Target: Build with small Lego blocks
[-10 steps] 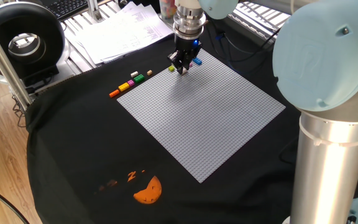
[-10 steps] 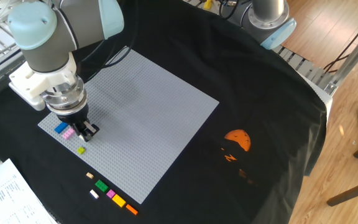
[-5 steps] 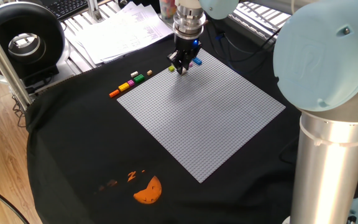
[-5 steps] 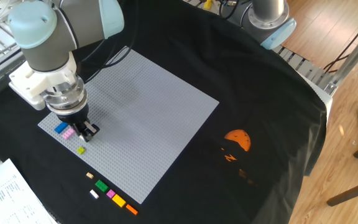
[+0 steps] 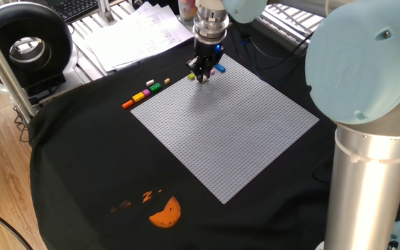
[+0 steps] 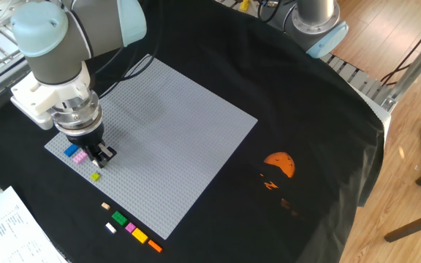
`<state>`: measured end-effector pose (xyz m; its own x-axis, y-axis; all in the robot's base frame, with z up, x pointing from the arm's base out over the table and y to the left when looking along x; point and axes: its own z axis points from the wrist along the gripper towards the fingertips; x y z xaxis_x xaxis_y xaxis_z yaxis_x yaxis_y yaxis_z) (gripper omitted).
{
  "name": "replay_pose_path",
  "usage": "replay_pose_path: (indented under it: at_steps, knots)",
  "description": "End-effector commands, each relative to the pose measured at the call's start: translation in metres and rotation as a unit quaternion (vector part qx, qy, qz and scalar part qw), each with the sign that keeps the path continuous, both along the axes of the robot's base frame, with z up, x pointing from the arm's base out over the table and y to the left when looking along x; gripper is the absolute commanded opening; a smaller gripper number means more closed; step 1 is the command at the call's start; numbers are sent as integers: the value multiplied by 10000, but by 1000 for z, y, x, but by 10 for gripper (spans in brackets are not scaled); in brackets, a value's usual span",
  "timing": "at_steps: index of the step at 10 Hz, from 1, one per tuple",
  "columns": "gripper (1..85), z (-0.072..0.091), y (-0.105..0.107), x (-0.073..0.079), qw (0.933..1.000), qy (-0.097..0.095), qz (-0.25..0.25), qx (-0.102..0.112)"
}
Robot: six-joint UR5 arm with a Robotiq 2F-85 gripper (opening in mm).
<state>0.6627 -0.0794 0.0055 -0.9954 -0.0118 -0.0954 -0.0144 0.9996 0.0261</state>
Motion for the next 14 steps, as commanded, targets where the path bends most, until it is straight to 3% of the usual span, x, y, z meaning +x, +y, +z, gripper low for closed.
replay_pose_path:
  at_steps: [1, 4, 14]
  knots:
    - [143, 2, 0, -1, 10000, -35, -4, 44]
    - [137, 7, -2, -10, 9999, 100, 114, 50]
    - [133, 3, -1, -4, 9999, 30, 143, 54]
